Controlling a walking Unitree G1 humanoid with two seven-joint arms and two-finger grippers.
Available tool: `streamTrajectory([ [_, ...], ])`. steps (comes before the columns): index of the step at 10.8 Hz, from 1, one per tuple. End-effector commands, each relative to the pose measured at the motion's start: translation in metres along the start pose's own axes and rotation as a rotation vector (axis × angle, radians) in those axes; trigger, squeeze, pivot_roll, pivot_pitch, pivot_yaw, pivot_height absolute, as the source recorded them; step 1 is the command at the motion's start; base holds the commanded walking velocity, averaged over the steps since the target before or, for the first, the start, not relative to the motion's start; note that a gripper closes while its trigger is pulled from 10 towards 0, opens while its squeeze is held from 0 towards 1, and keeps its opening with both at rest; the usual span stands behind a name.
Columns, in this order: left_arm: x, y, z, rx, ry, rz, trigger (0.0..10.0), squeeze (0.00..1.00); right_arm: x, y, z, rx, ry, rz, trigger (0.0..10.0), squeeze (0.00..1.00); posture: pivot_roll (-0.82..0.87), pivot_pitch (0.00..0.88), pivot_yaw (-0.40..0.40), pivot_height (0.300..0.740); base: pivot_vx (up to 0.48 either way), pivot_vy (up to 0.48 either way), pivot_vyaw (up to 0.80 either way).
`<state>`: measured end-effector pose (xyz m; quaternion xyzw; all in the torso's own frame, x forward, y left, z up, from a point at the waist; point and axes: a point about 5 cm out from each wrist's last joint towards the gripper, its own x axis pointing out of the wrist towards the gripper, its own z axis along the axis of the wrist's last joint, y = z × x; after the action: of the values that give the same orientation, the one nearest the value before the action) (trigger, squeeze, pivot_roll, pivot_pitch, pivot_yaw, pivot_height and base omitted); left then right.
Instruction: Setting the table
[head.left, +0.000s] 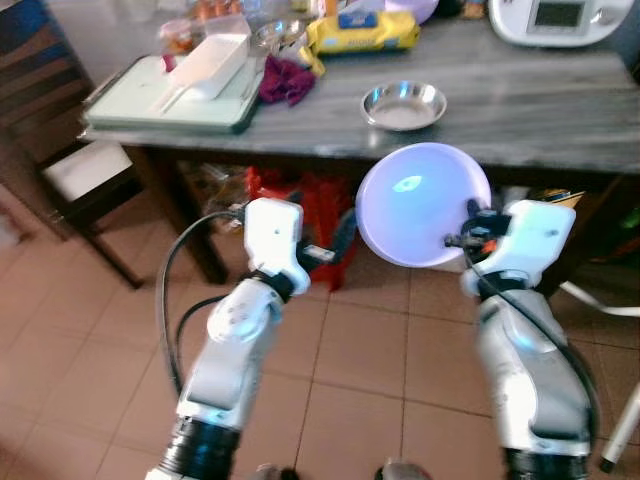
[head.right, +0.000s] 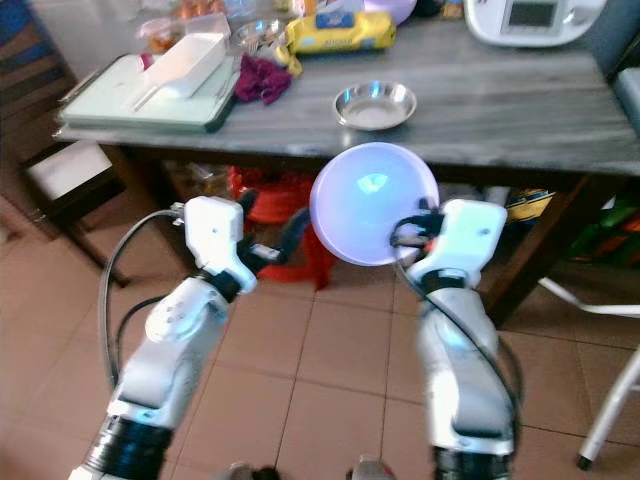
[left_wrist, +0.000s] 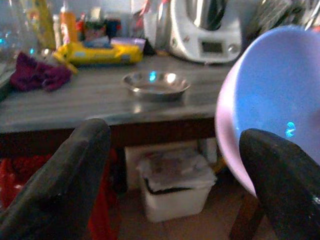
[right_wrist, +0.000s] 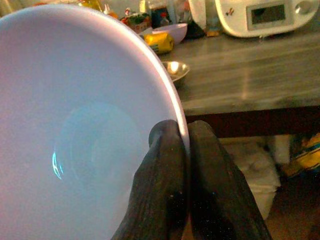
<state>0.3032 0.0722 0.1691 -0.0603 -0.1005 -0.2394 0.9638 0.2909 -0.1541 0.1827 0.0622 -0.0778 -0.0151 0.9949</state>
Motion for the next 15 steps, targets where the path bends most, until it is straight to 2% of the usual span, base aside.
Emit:
streamTrajectory([
  [1,-0.0007,0.0017,-0.0005,0.001,0.004,0.001,10.0,0.0,-0.0002,0.0029,0.0035,0.001,-0.012,0.014,10.0,0.0,-0.22,0.176,0.076,0.74,0.33,0.0,-0.47],
  [8,-0.0003,0.0029,0.0004,0.009,0.002,0.0,10.0,0.0,0.0003,0.0047,0.0035,-0.025,-0.017,0.025,10.0,0.0,-0.21,0.177,0.08,0.74,0.336,0.0,0.0],
  [11,0.0003,0.0038,0.0013,0.015,0.0,-0.002,10.0,0.0,0.0011,0.0053,0.0053,-0.025,-0.027,0.024,10.0,0.0,-0.21,0.174,0.082,0.74,0.349,0.0,0.68],
  [14,0.0007,0.0041,0.0015,0.017,-0.002,-0.005,10.0,0.0,0.0019,0.0054,0.0072,-0.025,-0.034,0.023,10.0,0.0,-0.21,0.171,0.084,0.74,0.347,0.0,0.0],
  [15,0.0009,0.004,0.0016,0.018,-0.003,-0.005,10.0,0.0,0.0021,0.007,0.0084,-0.051,-0.045,0.035,10.0,0.0,-0.21,0.169,0.084,0.74,0.349,0.0,0.0],
])
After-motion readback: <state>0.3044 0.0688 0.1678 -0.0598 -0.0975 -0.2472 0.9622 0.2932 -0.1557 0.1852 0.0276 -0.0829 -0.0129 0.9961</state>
